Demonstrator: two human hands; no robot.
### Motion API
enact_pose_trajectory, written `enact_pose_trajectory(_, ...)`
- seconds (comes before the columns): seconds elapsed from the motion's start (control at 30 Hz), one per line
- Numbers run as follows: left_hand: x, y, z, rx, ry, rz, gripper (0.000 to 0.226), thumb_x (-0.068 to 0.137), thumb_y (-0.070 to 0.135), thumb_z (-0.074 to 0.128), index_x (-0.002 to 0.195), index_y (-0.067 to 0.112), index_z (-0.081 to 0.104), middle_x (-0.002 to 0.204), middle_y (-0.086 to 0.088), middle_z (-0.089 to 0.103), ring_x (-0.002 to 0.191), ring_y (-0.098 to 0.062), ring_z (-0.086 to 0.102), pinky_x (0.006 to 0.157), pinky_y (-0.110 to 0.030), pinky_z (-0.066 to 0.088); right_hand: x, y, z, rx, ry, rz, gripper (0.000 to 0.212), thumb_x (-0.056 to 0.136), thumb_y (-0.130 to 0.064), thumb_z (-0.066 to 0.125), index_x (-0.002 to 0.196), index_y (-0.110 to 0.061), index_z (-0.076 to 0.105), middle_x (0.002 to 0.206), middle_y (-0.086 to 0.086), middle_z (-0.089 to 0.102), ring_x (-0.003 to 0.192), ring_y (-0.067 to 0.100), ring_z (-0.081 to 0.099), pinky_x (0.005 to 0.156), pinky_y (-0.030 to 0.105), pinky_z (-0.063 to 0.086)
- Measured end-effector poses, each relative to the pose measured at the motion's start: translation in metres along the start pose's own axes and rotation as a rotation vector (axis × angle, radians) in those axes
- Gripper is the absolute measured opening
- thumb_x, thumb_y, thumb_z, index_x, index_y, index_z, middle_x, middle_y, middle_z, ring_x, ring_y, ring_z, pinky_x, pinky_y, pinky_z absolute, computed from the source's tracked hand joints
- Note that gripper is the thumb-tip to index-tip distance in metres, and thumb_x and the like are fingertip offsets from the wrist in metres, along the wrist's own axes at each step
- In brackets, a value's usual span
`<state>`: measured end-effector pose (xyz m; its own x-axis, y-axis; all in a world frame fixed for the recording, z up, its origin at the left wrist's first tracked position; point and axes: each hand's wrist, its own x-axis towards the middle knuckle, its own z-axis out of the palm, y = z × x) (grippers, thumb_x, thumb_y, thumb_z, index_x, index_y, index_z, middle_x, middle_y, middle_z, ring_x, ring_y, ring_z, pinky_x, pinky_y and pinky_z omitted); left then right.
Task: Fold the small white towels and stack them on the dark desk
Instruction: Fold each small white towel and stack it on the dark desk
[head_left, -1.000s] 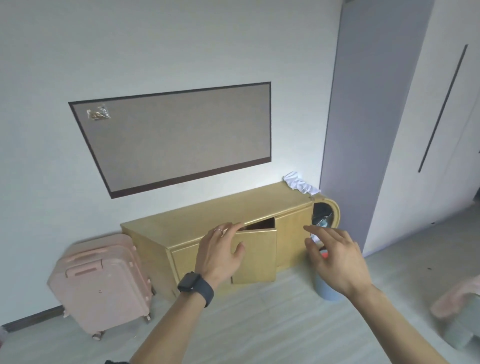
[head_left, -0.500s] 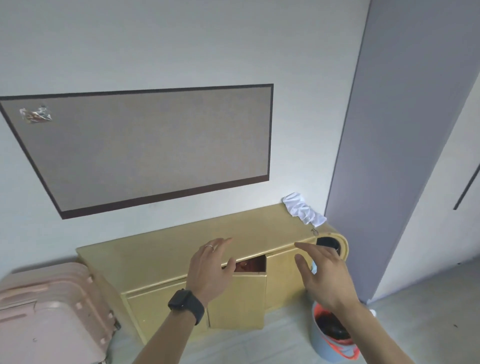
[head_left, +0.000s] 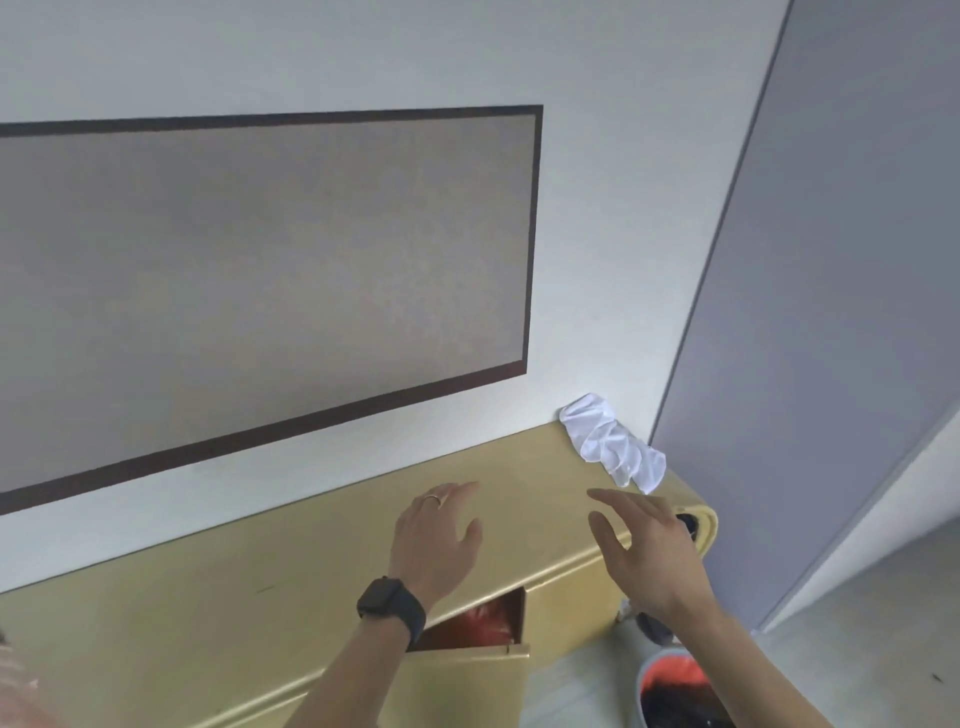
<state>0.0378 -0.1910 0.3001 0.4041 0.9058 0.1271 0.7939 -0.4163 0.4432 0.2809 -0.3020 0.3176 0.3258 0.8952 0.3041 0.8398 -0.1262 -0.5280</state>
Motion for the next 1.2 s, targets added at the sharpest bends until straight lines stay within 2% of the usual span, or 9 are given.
enact_pose_trajectory(0.17,0.063,-0.022,0.046,-0.006,-0.103,-0.051,0.050,0.096,0.045,0.044,0.146,0.043,0.037,0.150,0.011,0.043,0.139,-0.012,0.035,0.116,-0.038,0.030,0.048,0.049,0.050,0.003,-0.116,0.120,0.031,0.094,-0.043,0.057,0.124,-0.040,0.063,0.121,-0.021,0.063,0.125,0.014,0.049,0.101,0.040,0.046)
enact_pose_trajectory(0.3,0.109,-0.039,0.099,-0.013,-0.194,-0.121,0.050,0.096,0.045,0.045,0.146,0.043,0.036,0.150,0.011,0.043,0.139,-0.012,0.036,0.115,-0.038,0.031,0.086,0.099,0.098,-0.028,-0.301,0.209,0.034,0.097,-0.045,0.053,0.129,-0.040,0.059,0.129,-0.019,0.060,0.128,0.012,0.045,0.105,0.034,0.041)
enact_pose_trajectory(0.5,0.185,-0.054,0.173,0.013,-0.367,-0.306,0.050,0.098,0.039,0.045,0.148,0.036,0.036,0.153,0.004,0.040,0.140,-0.018,0.036,0.114,-0.038,0.031,0.176,0.181,0.168,-0.071,-0.597,0.341,0.040,0.097,-0.043,0.051,0.135,-0.032,0.055,0.136,-0.009,0.058,0.129,0.019,0.045,0.104,0.037,0.041)
enact_pose_trajectory(0.6,0.217,-0.060,0.208,0.047,-0.458,-0.373,0.051,0.098,0.035,0.044,0.148,0.033,0.035,0.154,0.002,0.038,0.140,-0.022,0.036,0.113,-0.039,0.032,0.227,0.216,0.201,-0.112,-0.666,0.384,0.043,0.096,-0.042,0.051,0.137,-0.028,0.053,0.138,-0.003,0.056,0.129,0.023,0.047,0.102,0.039,0.042)
enact_pose_trajectory(0.73,0.249,-0.076,0.255,0.114,-0.542,-0.407,0.053,0.099,0.039,0.041,0.151,0.035,0.027,0.162,0.000,0.024,0.145,-0.026,0.027,0.118,-0.043,0.023,0.292,0.255,0.247,-0.160,-0.665,0.455,0.048,0.097,-0.043,0.051,0.139,-0.022,0.050,0.143,0.004,0.050,0.129,0.027,0.046,0.099,0.043,0.042)
enact_pose_trajectory(0.9,0.261,-0.101,0.305,0.164,-0.638,-0.389,0.062,0.100,0.049,0.036,0.155,0.045,0.009,0.166,0.006,-0.008,0.153,-0.026,-0.005,0.120,-0.056,0.001,0.337,0.285,0.303,-0.217,-0.547,0.492,0.058,0.094,-0.053,0.052,0.140,-0.018,0.048,0.144,0.004,0.044,0.133,0.027,0.037,0.104,0.045,0.038)
enact_pose_trajectory(1.0,0.251,-0.110,0.324,0.169,-0.662,-0.435,0.065,0.100,0.055,0.031,0.154,0.048,-0.003,0.163,0.013,-0.019,0.152,-0.020,-0.014,0.119,-0.059,-0.001,0.344,0.294,0.319,-0.232,-0.511,0.541,0.046,0.095,-0.053,0.052,0.130,-0.024,0.051,0.138,0.000,0.045,0.131,0.024,0.034,0.102,0.046,0.039)
enact_pose_trajectory(1.1,0.248,-0.110,0.326,0.153,-0.675,-0.450,0.065,0.100,0.054,0.031,0.153,0.049,-0.006,0.161,0.017,-0.022,0.151,-0.017,-0.018,0.120,-0.060,0.000,0.344,0.294,0.323,-0.236,-0.495,0.557,0.027,0.100,-0.041,0.045,0.116,-0.022,0.057,0.133,0.002,0.049,0.127,0.024,0.034,0.101,0.045,0.036)
enact_pose_trajectory(1.2,0.258,-0.109,0.312,0.108,-0.734,-0.455,0.064,0.100,0.045,0.038,0.155,0.045,0.005,0.165,0.011,-0.009,0.153,-0.020,-0.008,0.121,-0.057,0.005,0.343,0.280,0.316,-0.217,-0.460,0.425,0.025,0.102,-0.030,0.041,0.113,-0.015,0.057,0.119,0.009,0.061,0.120,0.030,0.042,0.099,0.043,0.029)
